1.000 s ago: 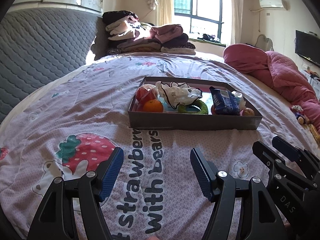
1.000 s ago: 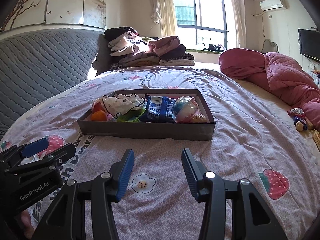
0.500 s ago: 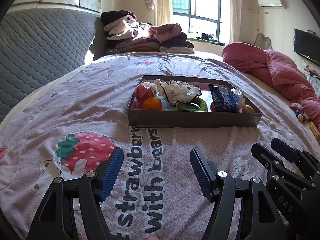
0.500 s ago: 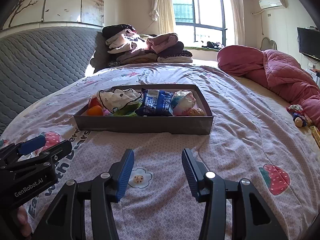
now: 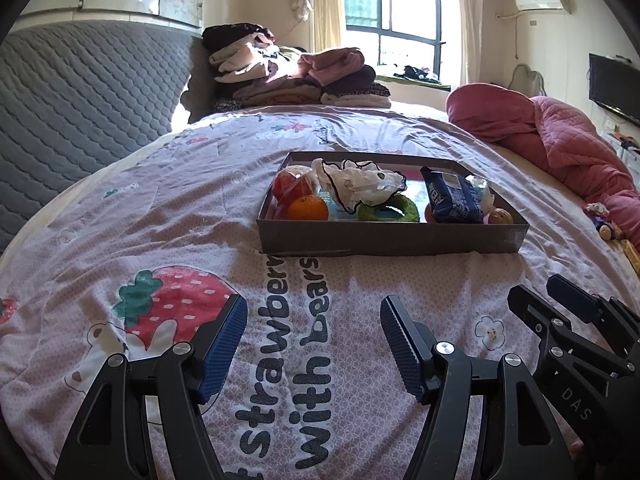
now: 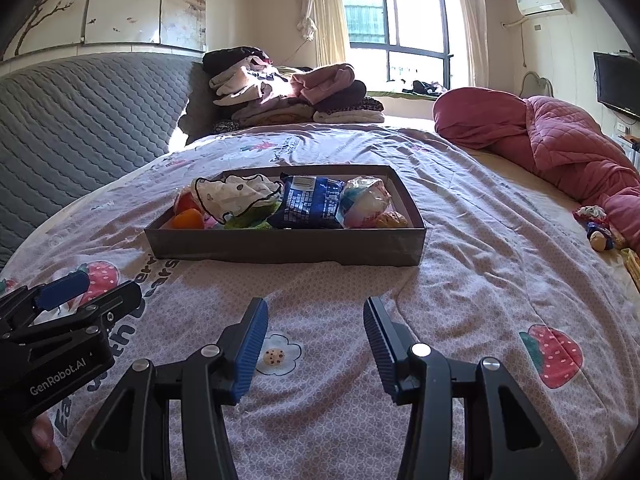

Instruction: Organize objects

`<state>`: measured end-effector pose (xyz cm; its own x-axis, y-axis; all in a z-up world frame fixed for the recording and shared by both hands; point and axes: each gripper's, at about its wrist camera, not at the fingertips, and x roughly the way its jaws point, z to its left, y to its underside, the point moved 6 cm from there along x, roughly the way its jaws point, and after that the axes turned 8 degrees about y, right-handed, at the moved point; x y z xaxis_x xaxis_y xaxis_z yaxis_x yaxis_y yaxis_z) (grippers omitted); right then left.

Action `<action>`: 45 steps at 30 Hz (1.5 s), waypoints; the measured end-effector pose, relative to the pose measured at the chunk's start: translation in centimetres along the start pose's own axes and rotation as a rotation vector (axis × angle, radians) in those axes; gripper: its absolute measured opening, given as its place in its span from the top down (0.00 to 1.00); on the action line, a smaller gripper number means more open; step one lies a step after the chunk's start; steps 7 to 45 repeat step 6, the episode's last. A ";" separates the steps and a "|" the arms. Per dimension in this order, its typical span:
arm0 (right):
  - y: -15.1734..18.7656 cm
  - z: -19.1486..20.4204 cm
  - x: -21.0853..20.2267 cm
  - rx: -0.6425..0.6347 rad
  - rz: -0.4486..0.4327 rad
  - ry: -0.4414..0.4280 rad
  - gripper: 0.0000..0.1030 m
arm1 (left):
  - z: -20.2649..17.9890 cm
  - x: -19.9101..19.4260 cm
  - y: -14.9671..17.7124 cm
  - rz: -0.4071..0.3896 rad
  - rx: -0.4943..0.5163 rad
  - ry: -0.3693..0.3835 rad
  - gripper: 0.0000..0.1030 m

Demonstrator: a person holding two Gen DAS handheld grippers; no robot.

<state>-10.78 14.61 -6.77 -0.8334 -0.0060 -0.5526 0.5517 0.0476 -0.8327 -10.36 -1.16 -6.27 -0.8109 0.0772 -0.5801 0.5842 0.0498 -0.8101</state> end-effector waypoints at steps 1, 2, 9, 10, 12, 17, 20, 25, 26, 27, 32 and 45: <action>0.0 0.0 0.0 -0.001 0.002 0.002 0.52 | 0.0 -0.1 0.0 -0.008 -0.001 0.000 0.32; 0.1 0.0 0.1 -0.001 0.003 0.004 0.52 | 0.0 -0.2 -0.1 -0.014 -0.002 0.010 0.32; 0.2 0.1 0.3 -0.005 0.012 0.004 0.52 | -0.1 0.0 0.1 -0.002 0.000 0.019 0.32; 0.2 0.1 0.3 -0.005 0.012 0.004 0.52 | -0.1 0.0 0.1 -0.002 0.000 0.019 0.32; 0.2 0.1 0.3 -0.005 0.012 0.004 0.52 | -0.1 0.0 0.1 -0.002 0.000 0.019 0.32; 0.2 0.1 0.3 -0.005 0.012 0.004 0.52 | -0.1 0.0 0.1 -0.002 0.000 0.019 0.32; 0.2 0.1 0.3 -0.005 0.012 0.004 0.52 | -0.1 0.0 0.1 -0.002 0.000 0.019 0.32; 0.2 0.1 0.3 -0.005 0.012 0.004 0.52 | -0.1 0.0 0.1 -0.002 0.000 0.019 0.32; 0.2 0.1 0.3 -0.005 0.012 0.004 0.52 | -0.1 0.0 0.1 -0.002 0.000 0.019 0.32; 0.2 0.1 0.3 -0.005 0.012 0.004 0.52 | -0.1 0.0 0.1 -0.002 0.000 0.019 0.32; 0.2 0.1 0.3 -0.005 0.012 0.004 0.52 | -0.1 0.0 0.1 -0.002 0.000 0.019 0.32; 0.2 0.1 0.3 -0.005 0.012 0.004 0.52 | -0.1 0.0 0.1 -0.002 0.000 0.019 0.32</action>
